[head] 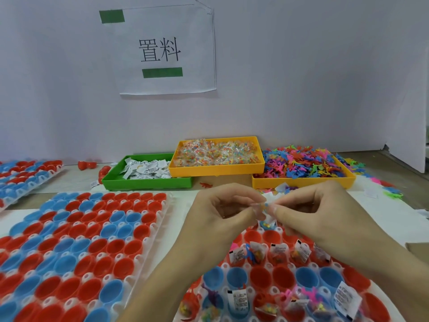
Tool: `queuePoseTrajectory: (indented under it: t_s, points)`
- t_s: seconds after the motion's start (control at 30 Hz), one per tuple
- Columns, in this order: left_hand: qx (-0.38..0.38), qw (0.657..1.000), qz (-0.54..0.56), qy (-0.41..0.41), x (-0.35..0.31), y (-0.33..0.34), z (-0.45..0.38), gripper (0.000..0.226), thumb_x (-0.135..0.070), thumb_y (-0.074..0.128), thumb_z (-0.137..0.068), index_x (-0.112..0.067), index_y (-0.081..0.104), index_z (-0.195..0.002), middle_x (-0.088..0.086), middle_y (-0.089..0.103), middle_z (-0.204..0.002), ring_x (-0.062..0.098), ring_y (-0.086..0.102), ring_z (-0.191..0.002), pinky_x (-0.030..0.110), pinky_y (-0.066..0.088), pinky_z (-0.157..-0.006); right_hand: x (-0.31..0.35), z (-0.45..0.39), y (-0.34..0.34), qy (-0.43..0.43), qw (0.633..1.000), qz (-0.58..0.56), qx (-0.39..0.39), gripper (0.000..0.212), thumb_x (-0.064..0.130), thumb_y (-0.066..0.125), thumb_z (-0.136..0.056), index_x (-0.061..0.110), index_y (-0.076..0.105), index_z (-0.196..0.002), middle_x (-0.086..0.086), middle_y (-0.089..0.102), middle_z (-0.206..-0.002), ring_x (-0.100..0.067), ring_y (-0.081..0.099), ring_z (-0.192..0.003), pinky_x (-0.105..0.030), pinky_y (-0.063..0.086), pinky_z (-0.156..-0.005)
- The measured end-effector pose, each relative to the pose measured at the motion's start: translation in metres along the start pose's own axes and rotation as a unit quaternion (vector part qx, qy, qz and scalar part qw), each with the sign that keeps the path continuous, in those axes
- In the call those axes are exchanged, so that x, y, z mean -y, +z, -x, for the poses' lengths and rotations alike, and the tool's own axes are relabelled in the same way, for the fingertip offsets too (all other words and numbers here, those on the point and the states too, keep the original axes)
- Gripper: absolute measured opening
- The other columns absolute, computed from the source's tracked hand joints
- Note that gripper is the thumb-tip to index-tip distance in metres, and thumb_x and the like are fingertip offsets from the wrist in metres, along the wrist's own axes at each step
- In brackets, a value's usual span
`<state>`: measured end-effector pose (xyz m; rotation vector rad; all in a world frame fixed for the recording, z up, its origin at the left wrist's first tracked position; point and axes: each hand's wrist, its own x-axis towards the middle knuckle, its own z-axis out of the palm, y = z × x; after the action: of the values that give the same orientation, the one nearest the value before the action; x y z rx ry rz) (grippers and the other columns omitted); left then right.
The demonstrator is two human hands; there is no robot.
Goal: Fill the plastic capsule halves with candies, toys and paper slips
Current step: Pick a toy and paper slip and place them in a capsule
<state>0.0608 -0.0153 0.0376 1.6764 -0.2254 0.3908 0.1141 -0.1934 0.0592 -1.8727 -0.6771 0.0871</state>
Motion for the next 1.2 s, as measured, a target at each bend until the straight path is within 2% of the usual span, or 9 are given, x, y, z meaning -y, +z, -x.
queuePoseTrajectory:
  t_s: [0.1, 0.33, 0.47, 0.57, 0.63, 0.73, 0.83, 1.0, 1.2]
  points:
    - [-0.016, 1.000, -0.003, 0.012, 0.002, 0.001, 0.001, 0.022, 0.009, 0.070, -0.084, -0.010, 0.079, -0.088, 0.010, 0.076, -0.082, 0.025, 0.073, -0.079, 0.033, 0.060, -0.075, -0.001, 0.001, 0.000, 0.025, 1.000, -0.004, 0.000, 0.012, 0.028, 0.074, -0.082, 0.032, 0.081, -0.074, 0.004, 0.067, -0.056, -0.001, 0.060, -0.050, -0.010, 0.045, -0.053]
    - [-0.041, 0.998, -0.036, 0.042, 0.000, 0.002, 0.001, 0.031, 0.016, 0.068, -0.080, -0.013, 0.080, -0.085, 0.007, 0.075, -0.081, 0.021, 0.070, -0.077, 0.036, 0.059, -0.073, -0.001, 0.001, -0.001, 0.058, 0.994, -0.082, 0.040, 0.008, 0.033, 0.074, -0.080, 0.032, 0.082, -0.079, -0.002, 0.069, -0.060, -0.003, 0.060, -0.055, -0.010, 0.046, -0.058]
    - [-0.050, 0.994, -0.072, 0.060, 0.001, -0.001, 0.001, 0.025, 0.010, 0.071, -0.080, -0.013, 0.081, -0.086, 0.003, 0.075, -0.080, 0.022, 0.070, -0.076, 0.039, 0.060, -0.071, -0.004, 0.000, -0.003, 0.070, 0.984, -0.141, 0.080, 0.032, 0.045, 0.073, -0.067, 0.021, 0.083, -0.087, -0.006, 0.070, -0.068, -0.009, 0.062, -0.063, -0.014, 0.050, -0.061]
    - [-0.059, 0.992, -0.093, 0.070, 0.002, -0.001, 0.000, 0.023, 0.008, 0.074, -0.079, -0.014, 0.081, -0.085, 0.000, 0.075, -0.082, 0.016, 0.071, -0.078, 0.033, 0.060, -0.071, -0.005, -0.001, -0.002, 0.066, 0.983, -0.151, 0.075, 0.046, 0.053, 0.071, -0.063, 0.014, 0.082, -0.085, -0.007, 0.069, -0.067, -0.010, 0.061, -0.062, -0.015, 0.050, -0.060]
    - [-0.058, 0.989, -0.111, 0.082, 0.003, -0.001, 0.000, 0.023, 0.006, 0.075, -0.079, -0.015, 0.081, -0.087, -0.003, 0.075, -0.083, 0.013, 0.071, -0.080, 0.027, 0.058, -0.073, -0.004, 0.000, 0.000, 0.064, 0.985, -0.143, 0.067, 0.040, 0.051, 0.070, -0.065, 0.018, 0.082, -0.084, -0.006, 0.069, -0.065, -0.008, 0.060, -0.059, -0.014, 0.050, -0.059]
    - [-0.046, 0.986, -0.131, 0.095, 0.004, -0.002, 0.000, 0.023, 0.004, 0.075, -0.080, -0.015, 0.081, -0.091, -0.005, 0.075, -0.086, 0.012, 0.071, -0.082, 0.023, 0.057, -0.075, -0.002, 0.000, 0.001, 0.064, 0.989, -0.125, 0.052, 0.015, 0.034, 0.071, -0.078, 0.028, 0.083, -0.085, -0.004, 0.069, -0.062, -0.004, 0.059, -0.055, -0.012, 0.048, -0.057]
    - [-0.022, 0.993, -0.088, 0.076, 0.002, -0.003, 0.001, 0.022, 0.001, 0.076, -0.079, -0.016, 0.080, -0.093, -0.002, 0.075, -0.088, 0.013, 0.071, -0.081, 0.022, 0.056, -0.074, -0.001, 0.001, 0.001, 0.057, 0.990, -0.122, 0.030, 0.013, 0.022, 0.072, -0.083, 0.028, 0.083, -0.083, -0.004, 0.069, -0.060, -0.003, 0.059, -0.052, -0.011, 0.046, -0.053]
    - [-0.011, 0.999, -0.001, 0.033, -0.001, -0.002, -0.001, 0.013, -0.019, 0.079, -0.074, -0.018, 0.078, -0.087, 0.000, 0.075, -0.079, 0.010, 0.070, -0.073, 0.018, 0.053, -0.067, 0.001, 0.001, 0.000, 0.033, 0.995, -0.097, 0.012, 0.014, 0.037, 0.072, -0.072, 0.036, 0.082, -0.082, -0.002, 0.071, -0.065, -0.003, 0.062, -0.056, -0.011, 0.047, -0.055]
    - [-0.006, 1.000, 0.029, -0.001, 0.002, -0.012, -0.004, 0.011, -0.014, 0.076, -0.073, -0.009, 0.074, -0.082, 0.005, 0.074, -0.073, 0.016, 0.070, -0.068, 0.023, 0.056, -0.068, 0.003, 0.002, 0.001, 0.022, 0.997, -0.077, 0.004, 0.022, 0.042, 0.069, -0.065, 0.034, 0.082, -0.082, -0.003, 0.072, -0.065, -0.004, 0.063, -0.055, -0.011, 0.048, -0.057]
